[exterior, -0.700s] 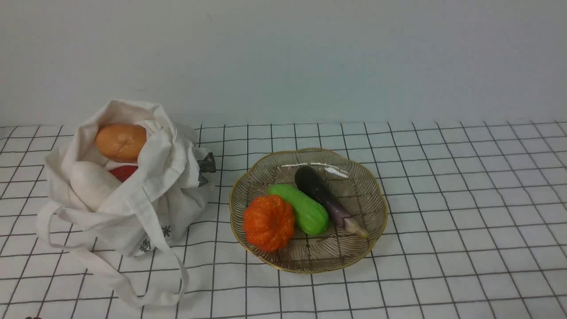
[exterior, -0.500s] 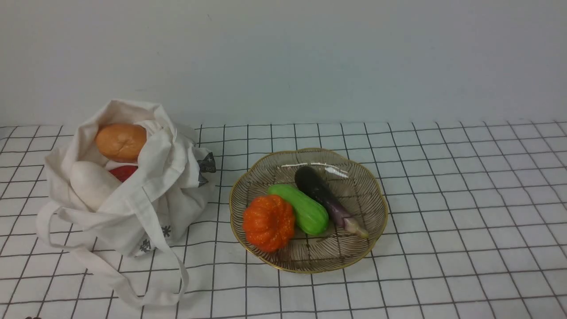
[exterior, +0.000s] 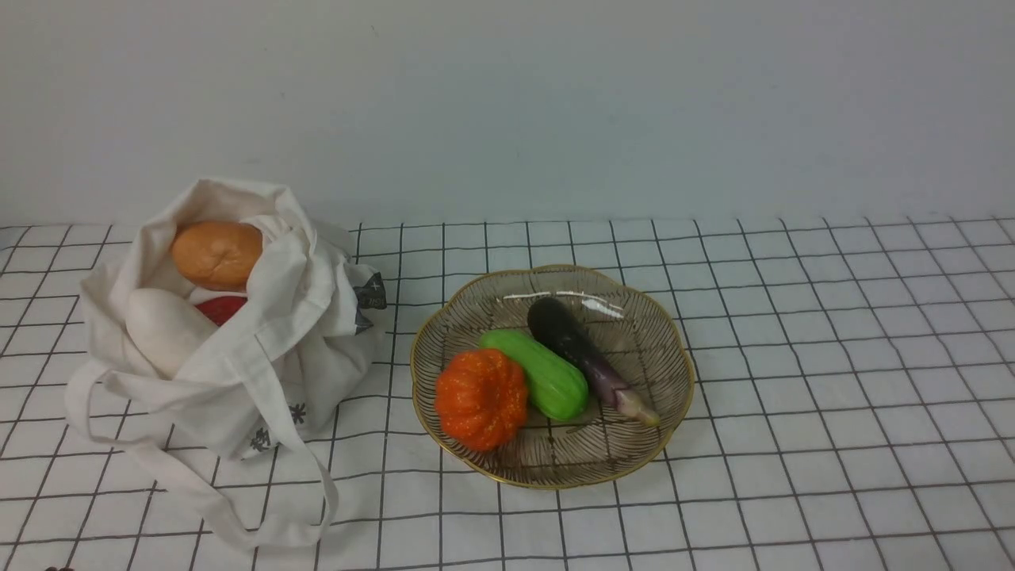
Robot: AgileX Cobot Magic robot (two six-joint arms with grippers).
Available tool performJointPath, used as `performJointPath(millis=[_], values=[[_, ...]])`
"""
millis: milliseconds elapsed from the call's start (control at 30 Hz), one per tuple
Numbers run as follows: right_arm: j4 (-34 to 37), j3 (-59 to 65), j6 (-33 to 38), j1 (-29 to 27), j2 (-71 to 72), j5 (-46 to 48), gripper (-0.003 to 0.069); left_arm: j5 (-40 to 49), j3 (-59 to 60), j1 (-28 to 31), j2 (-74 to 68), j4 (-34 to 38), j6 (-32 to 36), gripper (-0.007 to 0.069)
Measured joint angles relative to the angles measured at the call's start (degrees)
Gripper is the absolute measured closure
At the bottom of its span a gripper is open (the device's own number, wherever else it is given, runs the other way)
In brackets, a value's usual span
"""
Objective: Take vegetables from bag on white checkered tablecloth place on plate.
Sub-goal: 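Reach the gripper into the cloth bag toward the vegetables inside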
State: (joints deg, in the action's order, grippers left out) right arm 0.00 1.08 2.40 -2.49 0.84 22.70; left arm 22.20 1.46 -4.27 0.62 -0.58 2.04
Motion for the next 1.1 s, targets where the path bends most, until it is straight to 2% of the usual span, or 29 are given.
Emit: performJointPath(millis=[133, 300, 433, 533, 567, 667, 733, 800, 900, 967, 1000, 1100], values=[[0.0, 0.0, 0.0, 0.0, 0.0, 0.0, 0.0675, -0.6, 0.0, 0.0, 0.0, -1.9, -0.1, 0.0631], [0.0, 0.0, 0.0, 0.0, 0.0, 0.0, 0.0675, -6.9, 0.2, 0.0, 0.0, 4.4, -5.9, 0.0631], [0.0, 0.0, 0.0, 0.0, 0.0, 0.0, 0.0675, -17.0, 0.2, 0.0, 0.0, 13.9, -11.8, 0.0631], [0.0, 0.0, 0.0, 0.0, 0.0, 0.0, 0.0675, -22.2, 0.2, 0.0, 0.0, 17.7, -12.8, 0.0631], [0.0, 0.0, 0.0, 0.0, 0.0, 0.0, 0.0675, -27.0, 0.2, 0.0, 0.0, 19.5, -13.0, 0.0631], [0.0, 0.0, 0.0, 0.0, 0.0, 0.0, 0.0675, -38.5, 0.1, 0.0, 0.0, 21.1, -13.2, 0.0631], [0.0, 0.0, 0.0, 0.0, 0.0, 0.0, 0.0675, -40.7, -2.5, 0.0, 0.0, 21.7, -13.4, 0.0631], [0.0, 0.0, 0.0, 0.0, 0.0, 0.0, 0.0675, -37.7, -6.3, 0.0, -0.8, 21.7, -13.4, 0.0631], [0.0, 0.0, 0.0, 0.0, 0.0, 0.0, 0.0675, -21.6, -17.5, 0.0, -8.1, 21.4, -13.0, 0.0631], [0.0, 0.0, 0.0, 0.0, 0.0, 0.0, 0.0675, -17.4, -20.0, 0.0, -11.4, 21.0, -13.0, 0.0631], [0.0, 0.0, 0.0, 0.0, 0.0, 0.0, 0.0675, -10.1, -23.9, 0.0, -16.0, 20.1, -13.0, 0.0631], [0.0, 0.0, 0.0, 0.0, 0.0, 0.0, 0.0675, 3.1, -30.8, 0.0, -27.6, 16.8, -12.2, 0.0631]])
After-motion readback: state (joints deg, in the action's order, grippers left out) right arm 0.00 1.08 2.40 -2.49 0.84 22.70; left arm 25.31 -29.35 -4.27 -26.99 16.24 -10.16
